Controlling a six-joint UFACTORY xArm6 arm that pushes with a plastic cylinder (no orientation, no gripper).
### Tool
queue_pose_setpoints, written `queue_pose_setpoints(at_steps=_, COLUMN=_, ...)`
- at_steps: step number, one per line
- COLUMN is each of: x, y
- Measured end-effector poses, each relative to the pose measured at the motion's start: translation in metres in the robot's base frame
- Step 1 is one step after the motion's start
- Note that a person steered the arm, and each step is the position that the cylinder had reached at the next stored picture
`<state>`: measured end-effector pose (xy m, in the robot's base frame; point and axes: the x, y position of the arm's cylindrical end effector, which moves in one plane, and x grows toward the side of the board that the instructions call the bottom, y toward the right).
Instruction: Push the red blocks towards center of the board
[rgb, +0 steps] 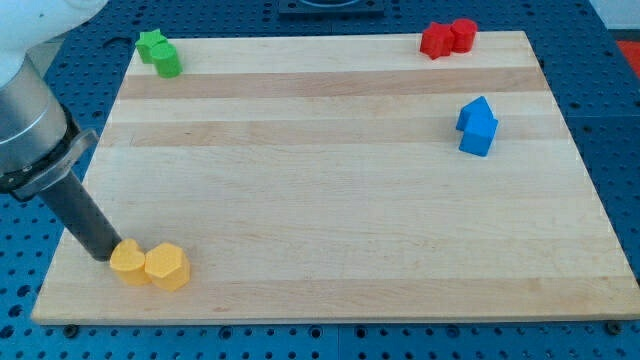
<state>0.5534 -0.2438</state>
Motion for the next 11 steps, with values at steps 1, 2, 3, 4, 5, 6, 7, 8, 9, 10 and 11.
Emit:
queue_pose_setpoints(at_steps=1, x=0.000, y=0.001)
queue_pose_setpoints(at_steps=2, x=-0.048, y=0.021)
queue_pose_setpoints(at_steps=3, x=-0.083, y=0.033)
queue_pose_setpoints(at_steps=4, x=-0.083, y=0.103)
queue_pose_setpoints(at_steps=5, x=-0.083, y=0.185)
queue_pose_setpoints(at_steps=6, x=-0.083, y=0.265)
queue_pose_setpoints(at_steps=7, x=-0.083, y=0.337)
queue_pose_setpoints(at_steps=8, x=-0.085, y=0.410)
queue_pose_setpoints(at_steps=9, x=-0.112, y=0.501)
queue_pose_setpoints(at_steps=10, x=-0.161, y=0.574)
queue_pose_setpoints(at_steps=11, x=-0.185, y=0.589)
